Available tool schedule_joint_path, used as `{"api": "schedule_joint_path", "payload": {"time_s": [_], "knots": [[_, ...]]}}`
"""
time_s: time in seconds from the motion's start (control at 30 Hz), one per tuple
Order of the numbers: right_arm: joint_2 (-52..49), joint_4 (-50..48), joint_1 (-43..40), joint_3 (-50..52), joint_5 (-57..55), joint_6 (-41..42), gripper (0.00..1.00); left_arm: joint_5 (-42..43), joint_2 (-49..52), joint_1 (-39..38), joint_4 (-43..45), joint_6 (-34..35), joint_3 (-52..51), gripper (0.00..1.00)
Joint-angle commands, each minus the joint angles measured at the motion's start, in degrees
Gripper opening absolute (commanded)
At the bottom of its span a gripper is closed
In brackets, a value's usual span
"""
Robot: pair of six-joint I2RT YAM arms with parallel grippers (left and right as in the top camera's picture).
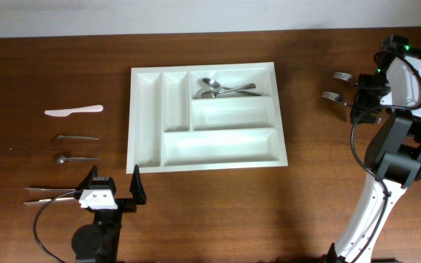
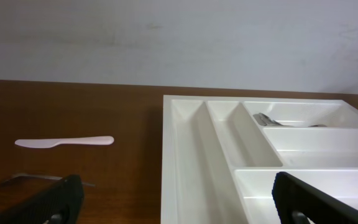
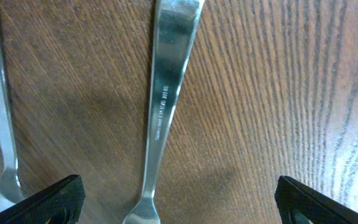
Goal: Pack container
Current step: 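Lower the right gripper and close it on a fork handle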
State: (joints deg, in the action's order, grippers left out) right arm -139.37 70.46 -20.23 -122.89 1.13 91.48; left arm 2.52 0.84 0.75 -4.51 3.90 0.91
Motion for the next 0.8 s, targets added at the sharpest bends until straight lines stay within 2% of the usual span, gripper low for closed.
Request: {"api": "schedule_joint_path", "payload": {"time_s": [0.0, 0.77], "knots": [[-1.0, 0.0, -0.5, -0.7, -1.0, 1.0, 0.99, 0.0, -0.5, 0.0, 0.0, -0.9, -0.4, 0.99], [-2.6, 0.3, -0.5, -0.7, -1.7, 0.7, 0.99, 0.0, -0.5, 0.0, 0.0, -0.9, -0.4, 0.99]]}}
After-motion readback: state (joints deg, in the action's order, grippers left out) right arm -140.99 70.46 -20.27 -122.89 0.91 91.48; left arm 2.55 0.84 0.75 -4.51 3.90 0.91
